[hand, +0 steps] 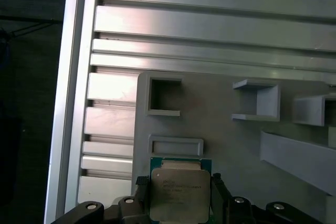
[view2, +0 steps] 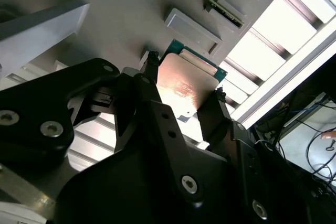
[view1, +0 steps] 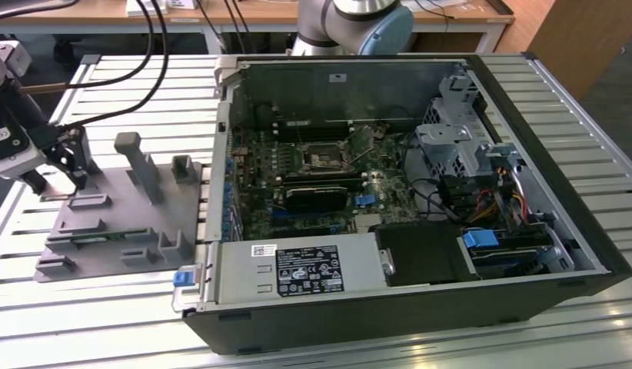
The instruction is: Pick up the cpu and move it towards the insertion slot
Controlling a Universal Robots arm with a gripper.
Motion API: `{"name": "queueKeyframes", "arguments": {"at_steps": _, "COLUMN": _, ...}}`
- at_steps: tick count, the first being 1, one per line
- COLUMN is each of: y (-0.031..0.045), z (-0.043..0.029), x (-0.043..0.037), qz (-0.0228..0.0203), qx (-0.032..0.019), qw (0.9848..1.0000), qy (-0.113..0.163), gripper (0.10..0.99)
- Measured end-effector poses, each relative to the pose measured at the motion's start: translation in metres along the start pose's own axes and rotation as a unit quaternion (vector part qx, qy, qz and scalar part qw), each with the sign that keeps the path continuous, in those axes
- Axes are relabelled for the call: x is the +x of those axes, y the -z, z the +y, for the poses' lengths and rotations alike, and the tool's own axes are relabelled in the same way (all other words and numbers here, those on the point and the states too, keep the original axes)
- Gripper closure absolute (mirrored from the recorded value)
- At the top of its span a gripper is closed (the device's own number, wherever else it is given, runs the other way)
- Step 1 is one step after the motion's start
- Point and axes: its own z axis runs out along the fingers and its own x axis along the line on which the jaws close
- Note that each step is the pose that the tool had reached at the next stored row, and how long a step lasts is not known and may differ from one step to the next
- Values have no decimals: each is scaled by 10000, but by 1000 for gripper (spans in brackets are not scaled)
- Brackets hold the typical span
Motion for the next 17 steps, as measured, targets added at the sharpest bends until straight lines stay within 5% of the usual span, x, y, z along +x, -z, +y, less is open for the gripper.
{"name": "queueKeyframes", "arguments": {"at_steps": 17, "y": 156, "z": 6, "x": 0, "qz": 0, "qx": 0, "qw": 10000, "qy": 0, "gripper": 537}}
